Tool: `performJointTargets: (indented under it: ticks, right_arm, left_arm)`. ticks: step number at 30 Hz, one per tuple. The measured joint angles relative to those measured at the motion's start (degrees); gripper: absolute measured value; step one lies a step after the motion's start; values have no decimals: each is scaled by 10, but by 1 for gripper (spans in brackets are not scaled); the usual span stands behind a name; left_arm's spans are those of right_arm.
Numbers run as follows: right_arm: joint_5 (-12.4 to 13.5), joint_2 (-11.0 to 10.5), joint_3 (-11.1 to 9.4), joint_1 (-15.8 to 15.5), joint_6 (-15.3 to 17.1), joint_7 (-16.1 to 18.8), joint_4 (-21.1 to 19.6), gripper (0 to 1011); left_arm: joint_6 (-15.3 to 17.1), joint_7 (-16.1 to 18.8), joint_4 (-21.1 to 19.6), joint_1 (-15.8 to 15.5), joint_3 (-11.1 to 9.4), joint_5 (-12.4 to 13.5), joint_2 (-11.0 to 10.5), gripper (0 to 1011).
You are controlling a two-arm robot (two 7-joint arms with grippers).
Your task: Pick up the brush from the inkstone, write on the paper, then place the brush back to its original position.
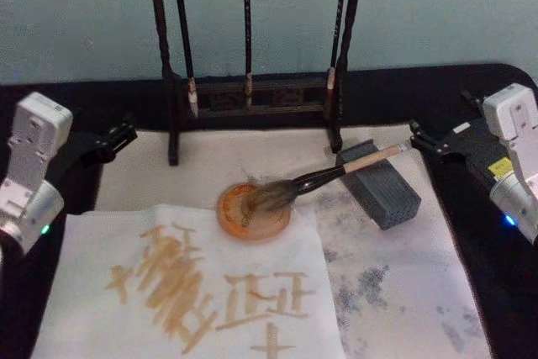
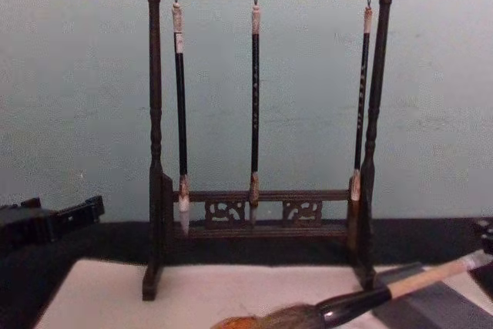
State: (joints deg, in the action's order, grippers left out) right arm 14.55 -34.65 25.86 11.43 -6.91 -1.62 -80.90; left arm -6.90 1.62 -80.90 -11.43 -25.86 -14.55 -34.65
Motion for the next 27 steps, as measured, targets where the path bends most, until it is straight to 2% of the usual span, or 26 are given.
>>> performJointTargets:
  ticks: [24,27]
  right_arm:
    - [0,0,0,0,0,0,0,1006]
    - [7,0,-4,-4,-5,17,0,1006]
  left_arm:
    - [0,0,0,0,0,0,0,1000]
    - [0,0,0,0,0,0,0,1002]
